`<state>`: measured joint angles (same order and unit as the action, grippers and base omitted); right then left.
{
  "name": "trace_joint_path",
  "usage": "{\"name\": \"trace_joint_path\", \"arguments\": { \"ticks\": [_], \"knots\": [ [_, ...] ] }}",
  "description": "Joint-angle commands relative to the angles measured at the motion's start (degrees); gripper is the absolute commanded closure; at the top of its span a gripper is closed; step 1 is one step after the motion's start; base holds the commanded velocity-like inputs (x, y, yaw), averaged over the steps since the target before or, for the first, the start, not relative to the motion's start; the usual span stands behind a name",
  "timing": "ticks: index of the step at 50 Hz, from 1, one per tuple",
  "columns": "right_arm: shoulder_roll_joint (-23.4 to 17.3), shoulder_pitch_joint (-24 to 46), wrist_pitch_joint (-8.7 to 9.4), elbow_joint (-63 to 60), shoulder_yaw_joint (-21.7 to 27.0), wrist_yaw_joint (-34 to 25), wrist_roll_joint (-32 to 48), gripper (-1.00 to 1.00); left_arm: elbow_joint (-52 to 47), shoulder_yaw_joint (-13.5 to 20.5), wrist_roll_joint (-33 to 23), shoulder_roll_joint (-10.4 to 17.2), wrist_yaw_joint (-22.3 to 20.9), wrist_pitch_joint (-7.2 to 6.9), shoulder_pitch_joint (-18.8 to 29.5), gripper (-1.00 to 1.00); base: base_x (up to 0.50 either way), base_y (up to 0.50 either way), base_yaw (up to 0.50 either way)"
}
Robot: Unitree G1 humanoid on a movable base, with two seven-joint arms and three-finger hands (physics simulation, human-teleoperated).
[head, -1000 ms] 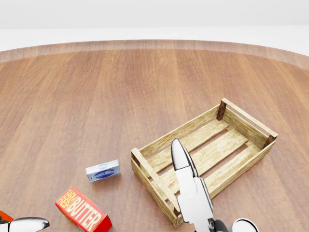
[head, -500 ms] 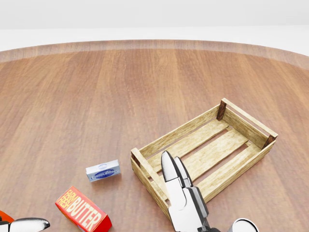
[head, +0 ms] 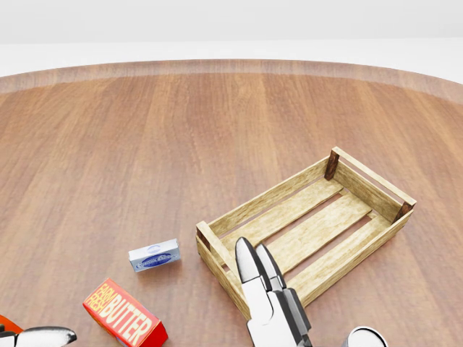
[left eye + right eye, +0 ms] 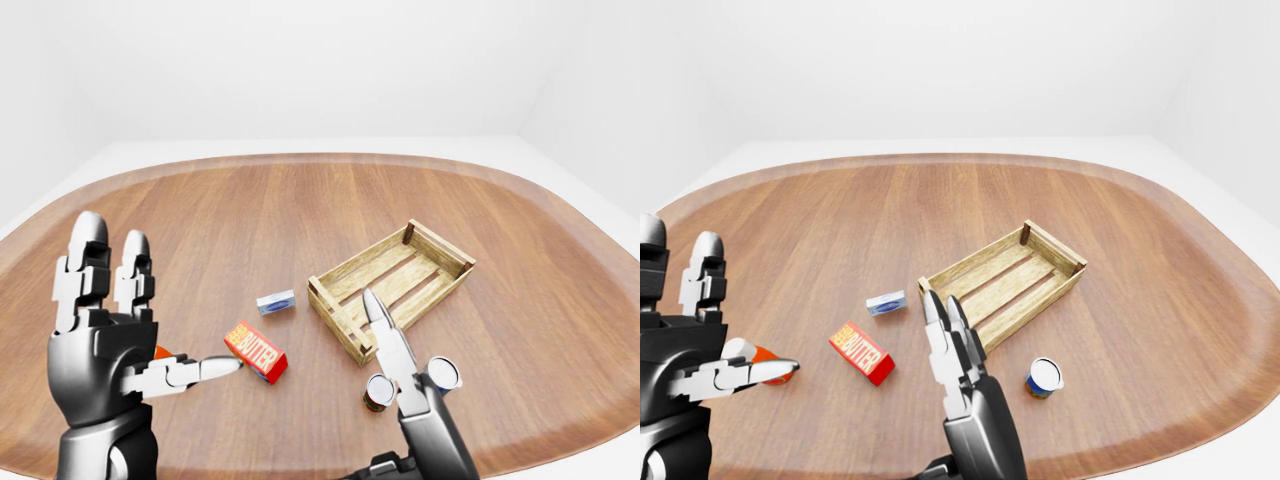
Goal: Pick up the tomato sauce, and put it in the wooden tray.
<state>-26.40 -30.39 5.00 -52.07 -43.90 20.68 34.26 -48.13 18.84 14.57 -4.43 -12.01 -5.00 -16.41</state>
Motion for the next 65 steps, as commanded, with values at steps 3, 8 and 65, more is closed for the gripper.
{"name": "trace_joint_path", "arguments": {
  "ticks": [3,8,65],
  "knots": [
    [-0.8,-0.7,0.0,-0.6,-0.1,0.3,-0.1,-1.0,0.3,-0.4,-0.4,0.0,0.1,0.0,0.1,-0.98,0.0,0.0,0.0],
    [-1.2,-0.9,0.0,-0.8,-0.4,0.6,0.2,-1.0,0.3,-0.7,-0.6,0.0,0.1,0.0,-0.1,-0.99,0.0,0.0,0.0],
    [-3.1,-4.8,0.0,2.5,4.9,-0.3,-0.5,-1.0,0.3,-1.2,-0.8,0.1,0.1,0.0,-0.4,-0.98,0.0,0.0,0.0]
  ]
}}
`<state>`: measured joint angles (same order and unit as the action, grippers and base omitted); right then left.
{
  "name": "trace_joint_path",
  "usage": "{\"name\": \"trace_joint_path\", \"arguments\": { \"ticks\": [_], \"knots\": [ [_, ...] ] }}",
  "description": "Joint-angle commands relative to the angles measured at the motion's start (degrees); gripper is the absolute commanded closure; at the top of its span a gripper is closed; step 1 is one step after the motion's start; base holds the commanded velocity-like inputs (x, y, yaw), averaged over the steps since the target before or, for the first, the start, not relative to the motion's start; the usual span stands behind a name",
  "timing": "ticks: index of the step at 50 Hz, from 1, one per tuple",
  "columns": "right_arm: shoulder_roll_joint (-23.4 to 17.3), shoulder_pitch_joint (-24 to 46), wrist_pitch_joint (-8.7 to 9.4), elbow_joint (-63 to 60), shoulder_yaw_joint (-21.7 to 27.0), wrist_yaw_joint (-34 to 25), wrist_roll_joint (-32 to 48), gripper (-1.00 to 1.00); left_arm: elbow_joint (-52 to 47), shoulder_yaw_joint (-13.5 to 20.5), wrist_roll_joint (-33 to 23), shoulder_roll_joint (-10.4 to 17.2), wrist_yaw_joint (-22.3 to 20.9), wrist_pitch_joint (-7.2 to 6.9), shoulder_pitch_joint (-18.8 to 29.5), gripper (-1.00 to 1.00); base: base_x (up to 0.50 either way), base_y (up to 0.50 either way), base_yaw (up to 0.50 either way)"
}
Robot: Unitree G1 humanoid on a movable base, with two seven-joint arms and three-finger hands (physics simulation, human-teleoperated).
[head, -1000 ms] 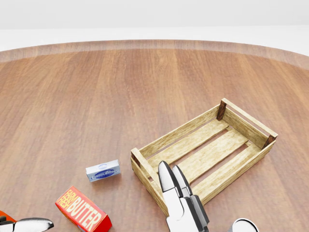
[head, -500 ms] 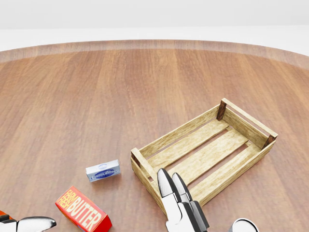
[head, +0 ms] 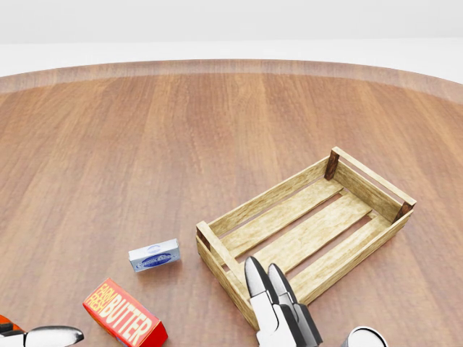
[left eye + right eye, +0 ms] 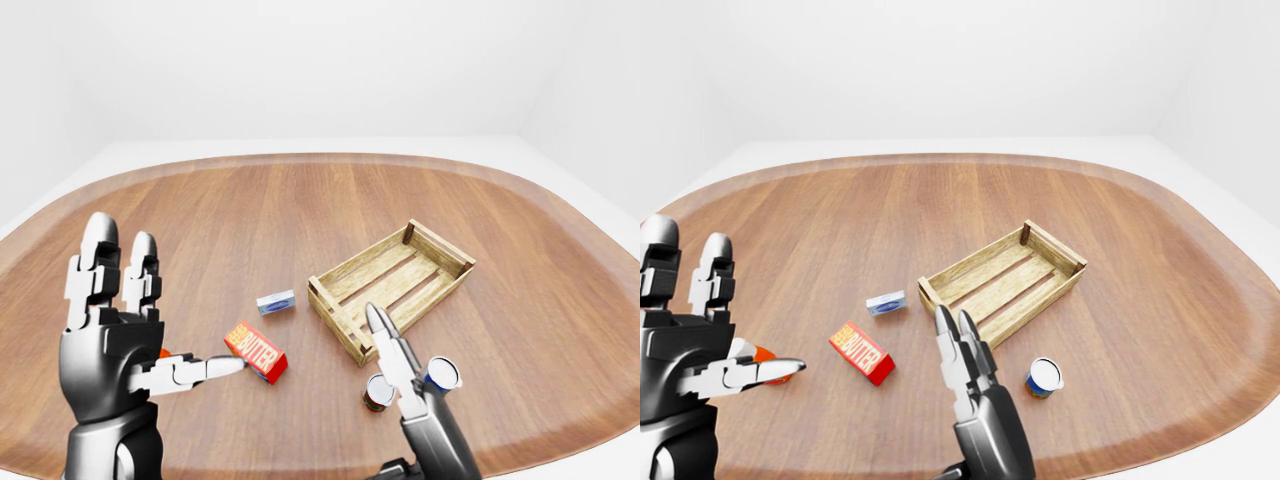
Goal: Pick up the tomato sauce, and put it in the wooden tray.
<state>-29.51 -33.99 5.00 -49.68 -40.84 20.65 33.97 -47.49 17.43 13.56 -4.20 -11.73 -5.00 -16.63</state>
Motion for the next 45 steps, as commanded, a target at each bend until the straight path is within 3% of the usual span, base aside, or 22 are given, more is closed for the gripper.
{"name": "trace_joint_path", "arguments": {
  "ticks": [1,45],
  "knots": [
    [0.0,-1.3,0.0,0.2,2.2,-0.4,-0.4,-1.0,-0.4,0.3,0.2,-0.2,-0.2,0.0,-0.2,-0.98,0.0,0.0,0.0],
    [6.4,-3.1,0.0,5.2,12.0,-8.0,0.9,-1.0,-0.9,0.2,0.1,-0.4,-0.5,0.0,-0.5,-0.99,0.0,0.0,0.0]
  ]
}}
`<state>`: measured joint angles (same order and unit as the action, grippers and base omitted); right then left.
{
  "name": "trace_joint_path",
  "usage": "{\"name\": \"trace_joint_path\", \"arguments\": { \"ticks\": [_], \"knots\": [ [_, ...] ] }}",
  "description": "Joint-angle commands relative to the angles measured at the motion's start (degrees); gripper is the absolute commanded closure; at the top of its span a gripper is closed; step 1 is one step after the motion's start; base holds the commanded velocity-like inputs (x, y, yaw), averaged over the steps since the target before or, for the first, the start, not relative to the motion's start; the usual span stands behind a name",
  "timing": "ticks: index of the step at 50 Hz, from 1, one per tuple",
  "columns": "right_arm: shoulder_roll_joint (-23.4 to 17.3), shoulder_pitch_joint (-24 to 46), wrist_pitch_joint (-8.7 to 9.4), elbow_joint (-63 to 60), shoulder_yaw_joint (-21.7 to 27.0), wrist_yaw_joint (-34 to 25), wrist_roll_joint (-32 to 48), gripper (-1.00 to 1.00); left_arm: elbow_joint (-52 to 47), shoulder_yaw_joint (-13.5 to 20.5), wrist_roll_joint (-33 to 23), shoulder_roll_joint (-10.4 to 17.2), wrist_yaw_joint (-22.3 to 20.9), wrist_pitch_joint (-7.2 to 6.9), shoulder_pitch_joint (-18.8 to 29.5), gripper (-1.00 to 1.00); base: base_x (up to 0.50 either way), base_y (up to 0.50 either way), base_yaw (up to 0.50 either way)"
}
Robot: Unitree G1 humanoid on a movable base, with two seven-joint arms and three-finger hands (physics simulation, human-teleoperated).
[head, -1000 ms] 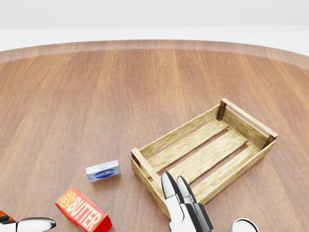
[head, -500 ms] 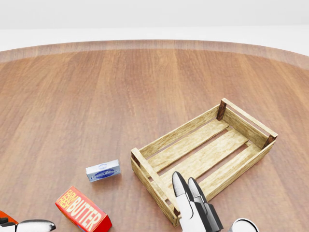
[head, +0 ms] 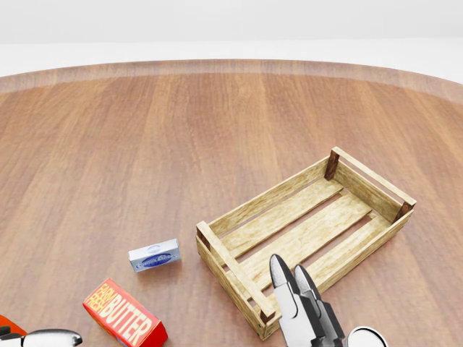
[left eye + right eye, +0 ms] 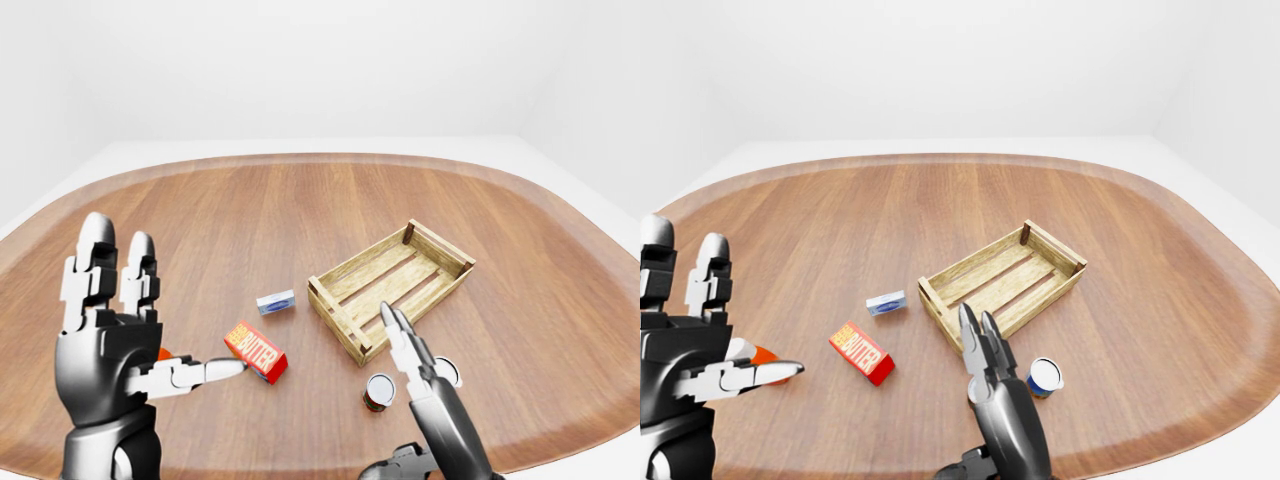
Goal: Pick up the tomato sauce, and put it in the wooden tray.
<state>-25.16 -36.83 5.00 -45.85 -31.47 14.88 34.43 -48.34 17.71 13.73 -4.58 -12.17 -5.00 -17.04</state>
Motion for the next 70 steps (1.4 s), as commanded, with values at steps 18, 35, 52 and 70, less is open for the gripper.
{"name": "trace_joint_path", "arguments": {
  "ticks": [18,35,52,70],
  "knots": [
    [4.3,-1.5,0.0,3.1,4.9,-5.0,2.5,-1.0,-0.5,0.6,0.4,-0.1,-0.2,0.0,-0.1,-0.98,0.0,0.0,0.0],
    [4.6,-1.5,0.0,6.1,4.7,-6.1,3.5,-1.0,-0.2,0.6,0.3,-0.1,-0.1,0.0,0.1,-0.99,0.0,0.0,0.0],
    [4.7,-2.3,0.0,7.7,5.2,-5.4,2.7,-1.0,0.4,0.0,-0.2,0.1,0.1,0.0,0.3,-0.99,0.0,0.0,0.0],
    [5.1,-2.3,0.0,8.8,5.8,-5.7,2.5,-1.0,0.6,-0.5,-0.4,0.2,0.3,0.0,0.3,-0.99,0.0,0.0,0.0]
  ]
}}
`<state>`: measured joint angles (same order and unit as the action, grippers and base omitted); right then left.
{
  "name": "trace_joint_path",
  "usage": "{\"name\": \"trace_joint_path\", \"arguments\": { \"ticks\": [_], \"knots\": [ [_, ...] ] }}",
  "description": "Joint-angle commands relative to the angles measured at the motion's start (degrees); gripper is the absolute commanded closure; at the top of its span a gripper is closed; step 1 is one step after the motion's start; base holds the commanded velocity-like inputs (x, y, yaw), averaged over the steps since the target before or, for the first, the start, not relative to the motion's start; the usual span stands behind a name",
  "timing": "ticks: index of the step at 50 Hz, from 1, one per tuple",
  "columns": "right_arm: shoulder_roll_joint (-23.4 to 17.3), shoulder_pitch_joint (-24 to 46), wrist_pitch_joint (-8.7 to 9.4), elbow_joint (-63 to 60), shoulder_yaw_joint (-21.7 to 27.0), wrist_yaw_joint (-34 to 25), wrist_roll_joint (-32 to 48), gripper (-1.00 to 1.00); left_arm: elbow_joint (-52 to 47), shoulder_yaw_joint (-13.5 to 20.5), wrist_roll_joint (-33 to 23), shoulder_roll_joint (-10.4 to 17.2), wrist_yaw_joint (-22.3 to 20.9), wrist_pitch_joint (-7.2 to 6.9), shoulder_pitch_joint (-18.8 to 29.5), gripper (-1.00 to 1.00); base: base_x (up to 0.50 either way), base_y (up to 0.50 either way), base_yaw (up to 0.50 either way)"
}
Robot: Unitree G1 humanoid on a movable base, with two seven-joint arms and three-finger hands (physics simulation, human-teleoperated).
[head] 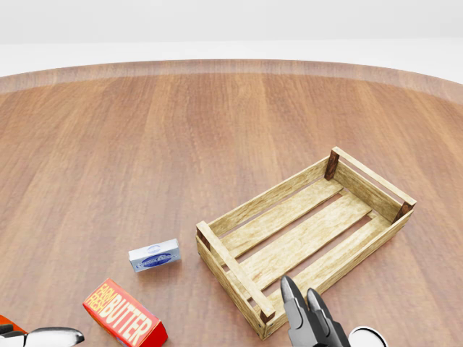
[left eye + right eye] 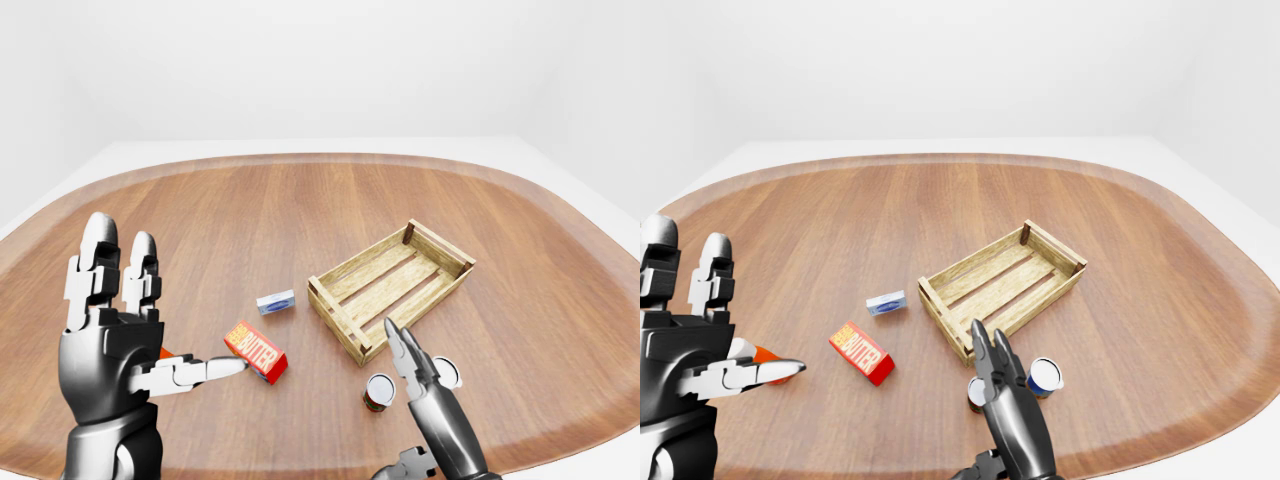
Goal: Pick up the tomato sauce, and put it in the wooden tray.
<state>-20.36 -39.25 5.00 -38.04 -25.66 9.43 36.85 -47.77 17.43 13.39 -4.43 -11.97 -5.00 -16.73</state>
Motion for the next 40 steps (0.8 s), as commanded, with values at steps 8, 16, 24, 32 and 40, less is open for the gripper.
{"name": "trace_joint_path", "arguments": {
  "ticks": [8,16,24,32,40],
  "knots": [
    [0.6,0.8,0.0,2.0,-0.1,-0.5,-0.1,-1.0,-0.1,0.2,0.3,0.1,0.1,0.0,0.0,-0.98,0.0,0.0,0.0],
    [0.9,1.9,0.0,3.7,-0.5,-0.8,-0.1,-1.0,-0.1,0.0,0.2,0.0,0.0,0.0,-0.1,-0.98,0.0,0.0,0.0],
    [1.1,2.4,0.0,4.4,-0.9,-0.9,0.0,-1.0,-0.3,0.4,0.5,0.0,-0.1,0.0,-0.1,-0.99,0.0,0.0,0.0],
    [1.3,2.9,0.0,5.5,-0.7,-1.1,-0.2,-1.0,-0.6,0.7,0.7,-0.1,-0.2,0.0,-0.2,-0.98,0.0,0.0,0.0],
    [1.4,2.4,0.0,5.8,0.1,-1.0,-0.4,-1.0,-0.9,0.9,0.8,-0.2,-0.3,0.0,-0.2,-0.98,0.0,0.0,0.0]
  ]
}}
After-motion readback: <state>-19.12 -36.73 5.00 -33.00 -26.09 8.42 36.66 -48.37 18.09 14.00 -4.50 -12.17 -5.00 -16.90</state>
